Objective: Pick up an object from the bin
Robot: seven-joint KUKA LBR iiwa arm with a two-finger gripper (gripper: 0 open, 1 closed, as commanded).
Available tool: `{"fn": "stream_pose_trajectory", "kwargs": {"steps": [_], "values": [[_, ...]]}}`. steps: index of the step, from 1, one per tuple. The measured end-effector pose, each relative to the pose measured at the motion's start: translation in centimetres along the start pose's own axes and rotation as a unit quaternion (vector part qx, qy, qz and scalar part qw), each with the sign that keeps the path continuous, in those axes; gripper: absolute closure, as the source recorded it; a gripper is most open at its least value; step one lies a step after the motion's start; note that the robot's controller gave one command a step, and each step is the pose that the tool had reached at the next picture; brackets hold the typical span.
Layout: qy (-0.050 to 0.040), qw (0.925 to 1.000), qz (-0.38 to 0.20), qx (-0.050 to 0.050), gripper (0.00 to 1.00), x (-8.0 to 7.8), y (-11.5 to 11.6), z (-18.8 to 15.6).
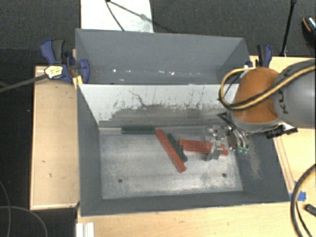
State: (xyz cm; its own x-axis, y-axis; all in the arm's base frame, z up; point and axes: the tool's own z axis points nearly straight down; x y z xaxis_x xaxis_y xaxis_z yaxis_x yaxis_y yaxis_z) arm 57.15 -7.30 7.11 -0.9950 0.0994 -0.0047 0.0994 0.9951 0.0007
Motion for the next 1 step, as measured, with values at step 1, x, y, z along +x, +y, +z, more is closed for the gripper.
{"fn": "stream_pose_trajectory", "kwargs": {"steps": [1], "values": [[-0.0039, 0.9992, -0.041, 0.001, 1.0, -0.69, -3.28, -20.93]]}}
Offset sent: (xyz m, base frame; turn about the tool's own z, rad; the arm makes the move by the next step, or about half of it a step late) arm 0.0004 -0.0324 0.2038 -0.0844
